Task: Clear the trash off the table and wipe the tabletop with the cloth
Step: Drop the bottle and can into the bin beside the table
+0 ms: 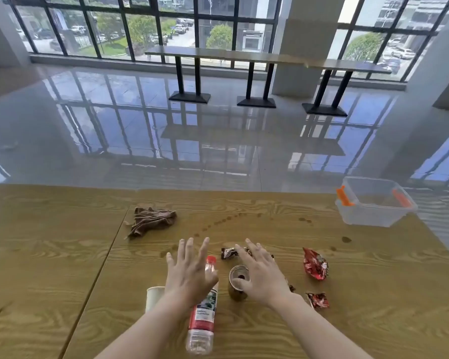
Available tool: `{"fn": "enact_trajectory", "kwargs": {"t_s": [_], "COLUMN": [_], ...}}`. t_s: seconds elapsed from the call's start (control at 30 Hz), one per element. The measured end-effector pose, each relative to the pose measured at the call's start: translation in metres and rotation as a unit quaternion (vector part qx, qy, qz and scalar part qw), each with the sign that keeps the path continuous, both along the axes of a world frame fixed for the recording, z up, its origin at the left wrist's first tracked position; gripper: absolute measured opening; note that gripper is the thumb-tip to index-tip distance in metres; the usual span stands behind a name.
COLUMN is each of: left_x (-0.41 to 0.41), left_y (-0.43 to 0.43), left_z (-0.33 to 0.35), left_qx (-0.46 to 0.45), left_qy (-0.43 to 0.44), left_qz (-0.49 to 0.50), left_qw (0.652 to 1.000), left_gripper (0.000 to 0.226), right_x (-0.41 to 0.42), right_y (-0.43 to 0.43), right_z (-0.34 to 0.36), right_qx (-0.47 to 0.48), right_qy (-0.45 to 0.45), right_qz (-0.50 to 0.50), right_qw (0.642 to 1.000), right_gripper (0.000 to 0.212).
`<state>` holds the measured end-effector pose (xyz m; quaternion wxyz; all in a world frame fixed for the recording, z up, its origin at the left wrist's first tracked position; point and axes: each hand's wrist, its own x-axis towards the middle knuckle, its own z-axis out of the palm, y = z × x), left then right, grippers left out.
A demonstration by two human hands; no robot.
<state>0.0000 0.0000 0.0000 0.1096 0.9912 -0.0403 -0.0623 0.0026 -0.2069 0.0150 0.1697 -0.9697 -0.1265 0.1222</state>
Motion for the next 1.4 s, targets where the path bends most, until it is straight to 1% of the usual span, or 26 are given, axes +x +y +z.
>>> {"fn": "enact_trajectory", "kwargs": {"t_s": [0.17,0.23,0.3,0.37,0.47,0.67,0.9,1.1,1.23,1.4], "left_x": [-0.002,-0.001,0.000,0.000,0.002,0.009,0.012,0.008,0.007,0.007], "left_y": [-0.010,-0.014,-0.017,-0.021,-0.024,-0.029,-0.055,-0.094,-0.120,-0.150], "left_z": [-0.026,-0.034,-0.039,-0.044,-0.050,-0.048,-0.029,-0.010,-0.001,0.010], "left_qx": [0.022,0.037,0.051,0.052,0.037,-0.004,-0.084,-0.118,-0.131,-0.148], "left_qy": [0.059,0.081,0.102,0.106,0.112,0.100,0.042,-0.012,-0.037,-0.050], "left_qz": [0.017,0.011,-0.001,-0.003,-0.005,-0.025,-0.033,-0.066,-0.095,-0.168], "left_qw": [0.998,0.996,0.993,0.993,0.993,0.995,0.995,0.991,0.986,0.973], "left_gripper": [0.076,0.077,0.081,0.079,0.077,0.080,0.081,0.079,0.081,0.081], "right_x": [-0.005,-0.005,-0.006,-0.007,-0.007,-0.005,-0.007,-0.019,-0.033,-0.061], "right_y": [0.005,0.008,0.010,0.013,0.013,0.000,-0.037,-0.079,-0.110,-0.136], "right_z": [-0.020,-0.028,-0.035,-0.044,-0.050,-0.049,-0.030,-0.020,-0.013,0.001], "right_qx": [0.005,-0.002,-0.004,0.003,0.014,0.044,0.065,0.084,0.097,0.081], "right_qy": [0.040,0.053,0.068,0.073,0.046,0.018,-0.029,-0.064,-0.085,-0.093], "right_qz": [0.002,0.011,0.011,0.006,0.002,-0.023,-0.049,-0.076,-0.117,-0.196], "right_qw": [0.999,0.999,0.998,0.997,0.999,0.999,0.996,0.991,0.985,0.973], "right_gripper": [0.092,0.093,0.091,0.087,0.079,0.074,0.073,0.073,0.075,0.076]}}
